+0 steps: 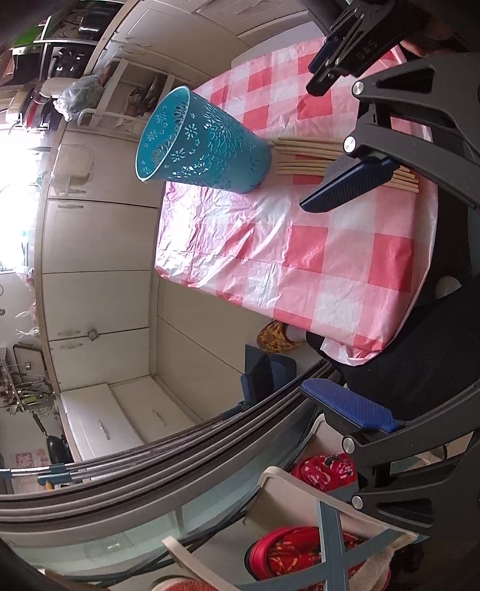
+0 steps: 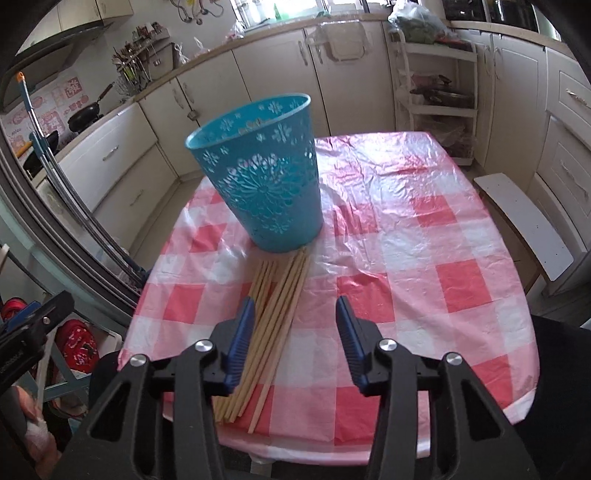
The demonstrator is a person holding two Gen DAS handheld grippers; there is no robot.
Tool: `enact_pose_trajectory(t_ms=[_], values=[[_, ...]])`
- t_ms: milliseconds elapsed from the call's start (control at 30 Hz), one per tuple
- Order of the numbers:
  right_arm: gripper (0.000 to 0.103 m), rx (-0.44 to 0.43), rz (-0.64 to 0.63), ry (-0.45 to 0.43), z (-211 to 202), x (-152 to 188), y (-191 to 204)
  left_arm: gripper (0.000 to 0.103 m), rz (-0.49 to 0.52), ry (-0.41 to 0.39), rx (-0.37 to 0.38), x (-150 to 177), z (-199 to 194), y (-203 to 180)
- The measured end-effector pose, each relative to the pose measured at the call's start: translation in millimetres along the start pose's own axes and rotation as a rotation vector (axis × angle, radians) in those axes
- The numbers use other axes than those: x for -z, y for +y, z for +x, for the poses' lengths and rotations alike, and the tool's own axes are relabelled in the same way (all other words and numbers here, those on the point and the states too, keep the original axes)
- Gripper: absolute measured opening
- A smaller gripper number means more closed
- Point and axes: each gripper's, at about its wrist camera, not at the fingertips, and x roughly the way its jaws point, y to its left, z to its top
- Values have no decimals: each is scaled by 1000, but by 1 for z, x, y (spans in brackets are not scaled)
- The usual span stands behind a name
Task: Organize utensils
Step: 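Lower the left tool onto the chopsticks and close on one stick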
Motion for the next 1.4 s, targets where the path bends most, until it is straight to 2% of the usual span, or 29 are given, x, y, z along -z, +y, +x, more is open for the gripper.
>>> enact_pose_trajectory(t_ms=[100, 300, 533, 667, 900, 1000, 1267, 1400], values=[[35, 6, -2, 35, 26, 0, -2, 88, 21, 23, 14, -1, 21, -12], [30, 14, -24, 79, 56, -1, -1, 88, 70, 112, 66, -1, 62, -40], [24, 29, -139, 84, 74, 0, 8, 88, 120, 183, 93, 1, 98, -67], [12, 29, -217, 98, 76, -3, 3, 87, 130, 209, 105, 0, 116, -75], [11, -1, -310, 134, 77, -13, -19, 82, 166, 236, 130, 0, 136, -98], [11, -13, -284, 139, 78, -16, -29, 76, 185, 257, 120, 1, 146, -104], [12, -30, -243, 132, 81, -21, -38, 75, 194, 254, 129, 1, 142, -113], [12, -37, -240, 134, 78, -17, -38, 75, 198, 254, 109, 0, 143, -115]])
